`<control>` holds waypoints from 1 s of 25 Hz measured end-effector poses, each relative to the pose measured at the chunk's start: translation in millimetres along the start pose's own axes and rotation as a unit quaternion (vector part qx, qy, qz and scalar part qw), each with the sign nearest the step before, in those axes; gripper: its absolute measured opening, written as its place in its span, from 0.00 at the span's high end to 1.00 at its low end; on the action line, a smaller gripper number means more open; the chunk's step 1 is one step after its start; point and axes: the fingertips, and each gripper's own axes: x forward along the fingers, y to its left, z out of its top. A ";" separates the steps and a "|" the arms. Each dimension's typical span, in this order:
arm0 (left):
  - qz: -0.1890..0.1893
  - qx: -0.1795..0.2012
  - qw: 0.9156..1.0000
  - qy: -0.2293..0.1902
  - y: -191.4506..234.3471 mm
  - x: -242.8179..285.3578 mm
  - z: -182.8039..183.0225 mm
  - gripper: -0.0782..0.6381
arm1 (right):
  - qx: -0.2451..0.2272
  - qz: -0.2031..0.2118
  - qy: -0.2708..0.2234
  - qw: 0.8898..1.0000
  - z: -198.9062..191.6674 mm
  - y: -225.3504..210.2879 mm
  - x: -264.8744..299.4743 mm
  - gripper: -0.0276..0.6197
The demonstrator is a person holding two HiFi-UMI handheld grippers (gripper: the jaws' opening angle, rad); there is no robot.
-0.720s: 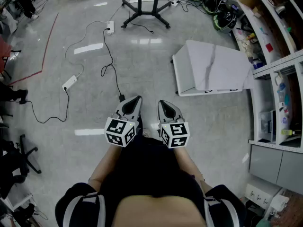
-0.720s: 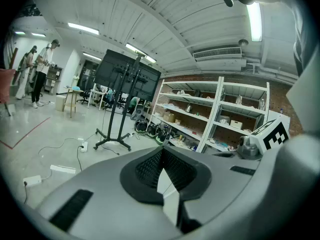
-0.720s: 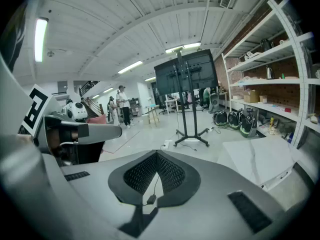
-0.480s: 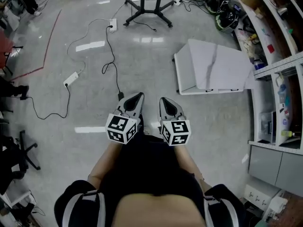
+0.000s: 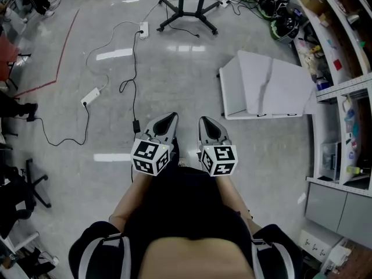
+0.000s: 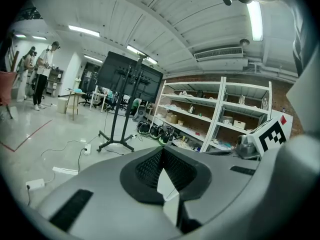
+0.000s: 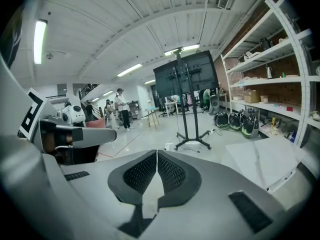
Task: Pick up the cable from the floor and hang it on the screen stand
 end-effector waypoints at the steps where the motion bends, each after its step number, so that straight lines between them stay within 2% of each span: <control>1: 0.000 0.000 1.000 0.000 6.9 3.7 2.7 0.88 | 0.000 0.000 0.000 1.000 3.6 -0.4 7.9 0.92; 6: -0.009 0.004 1.000 0.002 47.8 34.3 25.6 0.88 | 0.005 -0.011 -0.002 1.000 29.9 -11.3 56.1 0.92; 12: -0.029 0.018 0.999 0.007 99.1 78.3 68.8 0.88 | 0.009 -0.028 -0.022 0.999 84.9 -24.4 117.7 0.92; 16: -0.052 0.031 0.998 -0.006 123.0 102.0 99.6 0.88 | 0.012 -0.035 -0.036 0.999 114.5 -27.4 152.2 0.92; 20: -0.069 0.039 0.997 -0.009 140.7 121.0 113.7 0.88 | 0.011 -0.041 -0.044 0.998 130.8 -26.5 179.0 0.92; 25: -0.073 0.038 0.997 -0.008 148.1 133.0 118.6 0.88 | 0.014 -0.046 -0.043 0.998 136.7 -34.2 195.4 0.92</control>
